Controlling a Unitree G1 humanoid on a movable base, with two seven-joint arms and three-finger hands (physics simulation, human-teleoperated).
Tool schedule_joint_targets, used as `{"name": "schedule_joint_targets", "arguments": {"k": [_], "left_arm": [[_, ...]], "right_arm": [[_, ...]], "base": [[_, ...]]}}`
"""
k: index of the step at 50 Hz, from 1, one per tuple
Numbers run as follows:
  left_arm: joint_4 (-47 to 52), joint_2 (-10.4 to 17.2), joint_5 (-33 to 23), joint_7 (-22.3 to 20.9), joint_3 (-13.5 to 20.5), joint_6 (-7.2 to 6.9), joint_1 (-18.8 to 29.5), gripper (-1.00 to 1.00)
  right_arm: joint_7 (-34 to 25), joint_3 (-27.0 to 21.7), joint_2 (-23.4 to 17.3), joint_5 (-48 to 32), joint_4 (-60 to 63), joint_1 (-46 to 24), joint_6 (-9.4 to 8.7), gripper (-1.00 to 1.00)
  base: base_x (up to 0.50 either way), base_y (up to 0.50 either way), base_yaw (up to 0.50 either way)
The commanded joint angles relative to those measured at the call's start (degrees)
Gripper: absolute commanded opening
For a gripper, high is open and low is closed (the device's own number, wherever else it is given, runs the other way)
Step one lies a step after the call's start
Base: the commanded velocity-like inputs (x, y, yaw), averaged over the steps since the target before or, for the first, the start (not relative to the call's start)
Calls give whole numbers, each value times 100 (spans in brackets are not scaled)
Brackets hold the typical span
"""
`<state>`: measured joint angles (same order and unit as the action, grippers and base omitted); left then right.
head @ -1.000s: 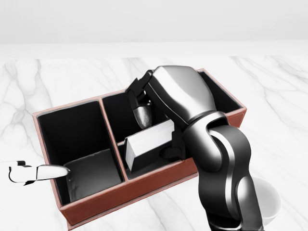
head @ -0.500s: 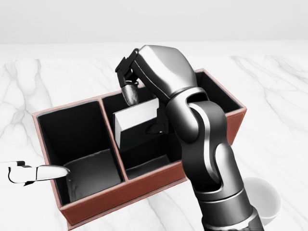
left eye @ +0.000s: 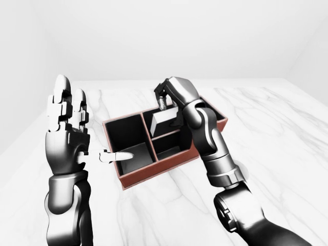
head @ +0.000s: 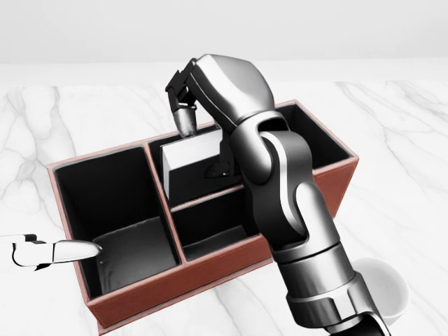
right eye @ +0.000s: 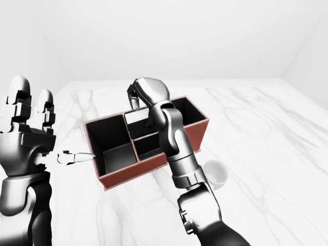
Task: Pick up the book and place it in the front compartment of the caddy.
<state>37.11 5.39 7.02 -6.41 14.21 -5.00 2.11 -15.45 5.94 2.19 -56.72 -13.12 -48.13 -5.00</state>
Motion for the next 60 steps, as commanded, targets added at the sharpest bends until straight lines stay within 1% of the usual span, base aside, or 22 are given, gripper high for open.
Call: {"name": "schedule_joint_targets", "arguments": {"k": [1,11,18,31,34,36,37,39,40,41,52,60], "left_arm": [[-5,-3,-1,-1,-3,0,-2,100],[28,-3,1,-11,-3,0,-10,100],[43,-2,9,-13,7,0,-6,100],[41,-13,-6,-15,-21,0,-17,100],[37,-20,-17,-14,-37,0,-31,100],[52,-23,-19,-15,-44,0,-32,100],[36,-24,-24,-16,-48,0,-28,100],[13,-25,-28,-18,-51,0,-26,100],[7,-20,-22,-20,-41,0,-15,100],[5,-18,-17,-22,-34,0,-9,100],[49,-8,8,-18,-3,0,-5,100],[64,-10,11,-23,-3,0,-13,100]], "right_arm": [[408,-40,0,-43,-468,-287,0,-100],[806,-27,21,41,-1179,-537,0,-100],[1195,-73,6,153,-1825,-808,0,-100],[1454,-126,-128,326,-2363,-1114,0,-100],[1561,-114,-135,348,-2553,-1172,104,-100],[1607,-110,-141,345,-2643,-1203,142,-100],[1661,-108,-145,348,-2743,-1247,202,-100],[1702,-104,-146,348,-2832,-1282,263,-100],[1773,-98,-145,348,-2983,-1334,335,-100],[1792,-95,-140,343,-3026,-1357,356,-100],[1996,-34,1,231,-3359,-1464,477,-100],[2226,-64,-40,245,-3810,-1664,615,-100]], "base": [[0,0,0],[0,0,0],[0,0,0],[0,0,0],[0,0,0],[0,0,0],[0,0,0],[0,0,0],[0,0,0],[0,0,0],[0,0,0],[0,0,0]]}}
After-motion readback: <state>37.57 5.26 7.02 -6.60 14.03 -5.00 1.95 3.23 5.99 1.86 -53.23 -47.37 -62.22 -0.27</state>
